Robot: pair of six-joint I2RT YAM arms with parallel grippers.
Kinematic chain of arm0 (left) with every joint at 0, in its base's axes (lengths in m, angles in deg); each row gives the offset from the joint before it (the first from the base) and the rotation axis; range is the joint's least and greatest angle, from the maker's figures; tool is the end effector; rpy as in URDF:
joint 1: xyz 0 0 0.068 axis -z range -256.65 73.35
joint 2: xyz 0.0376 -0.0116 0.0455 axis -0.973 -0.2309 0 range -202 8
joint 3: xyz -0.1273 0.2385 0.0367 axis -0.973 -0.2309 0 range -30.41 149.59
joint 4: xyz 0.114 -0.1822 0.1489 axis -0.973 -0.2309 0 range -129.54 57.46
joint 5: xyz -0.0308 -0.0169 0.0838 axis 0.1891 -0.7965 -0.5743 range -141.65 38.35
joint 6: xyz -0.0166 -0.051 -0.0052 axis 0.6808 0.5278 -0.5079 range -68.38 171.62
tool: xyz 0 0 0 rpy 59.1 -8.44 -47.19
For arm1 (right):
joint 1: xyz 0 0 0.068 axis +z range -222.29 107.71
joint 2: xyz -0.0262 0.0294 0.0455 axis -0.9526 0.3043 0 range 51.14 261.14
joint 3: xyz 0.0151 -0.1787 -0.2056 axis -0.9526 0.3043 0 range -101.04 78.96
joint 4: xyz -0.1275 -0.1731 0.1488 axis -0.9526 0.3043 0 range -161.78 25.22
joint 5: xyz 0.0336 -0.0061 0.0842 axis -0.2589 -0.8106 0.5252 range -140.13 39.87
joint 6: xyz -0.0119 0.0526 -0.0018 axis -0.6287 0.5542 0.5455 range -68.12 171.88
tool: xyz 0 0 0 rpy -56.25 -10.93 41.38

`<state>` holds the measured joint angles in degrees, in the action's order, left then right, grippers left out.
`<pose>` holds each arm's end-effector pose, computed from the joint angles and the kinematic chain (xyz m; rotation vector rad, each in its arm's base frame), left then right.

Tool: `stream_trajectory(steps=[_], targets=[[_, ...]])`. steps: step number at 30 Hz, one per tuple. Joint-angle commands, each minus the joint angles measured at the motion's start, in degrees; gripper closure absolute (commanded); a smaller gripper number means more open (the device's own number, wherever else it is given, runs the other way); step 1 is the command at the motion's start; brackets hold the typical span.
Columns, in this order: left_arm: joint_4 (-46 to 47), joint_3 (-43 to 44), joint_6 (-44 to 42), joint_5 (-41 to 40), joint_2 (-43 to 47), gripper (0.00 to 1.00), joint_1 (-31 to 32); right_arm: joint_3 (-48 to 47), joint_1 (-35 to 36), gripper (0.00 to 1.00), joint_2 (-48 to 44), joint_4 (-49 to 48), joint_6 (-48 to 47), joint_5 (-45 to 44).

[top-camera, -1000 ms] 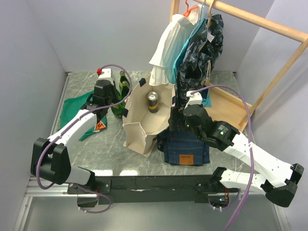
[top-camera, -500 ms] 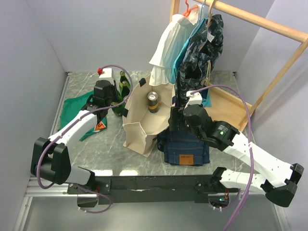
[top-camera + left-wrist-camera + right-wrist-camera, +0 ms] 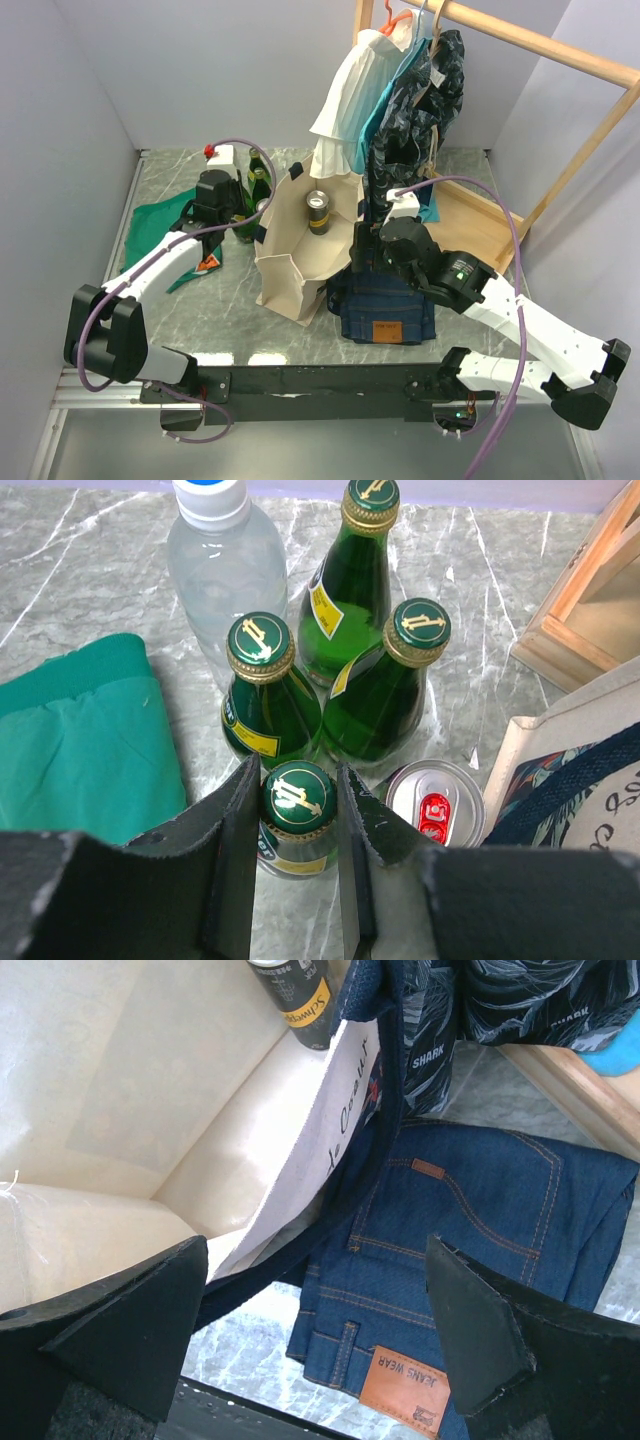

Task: Take the beverage out of the canvas bag
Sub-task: Place the drink at the center of the board.

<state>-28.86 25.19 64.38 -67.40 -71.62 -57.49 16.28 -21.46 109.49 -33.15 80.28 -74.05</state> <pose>0.3074 -0.0965 0.2907 -0.0766 1.9120 -0.1110 0.1434 0.1531 0.3565 -0.1796 2.1265 0.3684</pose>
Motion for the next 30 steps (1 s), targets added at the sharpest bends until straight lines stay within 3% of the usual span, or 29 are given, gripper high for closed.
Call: stream_trajectory(steps=[1, 22, 30], targets=[[11.69, 0.66, -0.18, 0.80, 2.09, 0.99, -0.17, -1.05, -0.29, 0.05, -0.08, -0.58, -0.63, -0.77], [12.31, -0.31, 0.87, 2.21, 1.48, 0.99, 0.09, -1.40, -0.20, 0.05, 0.45, -0.75, -1.07, -0.34], [10.12, 0.74, 1.48, 1.86, 1.57, 0.75, 0.35, -0.96, -0.29, 0.05, -0.08, -0.84, -0.72, -0.33]])
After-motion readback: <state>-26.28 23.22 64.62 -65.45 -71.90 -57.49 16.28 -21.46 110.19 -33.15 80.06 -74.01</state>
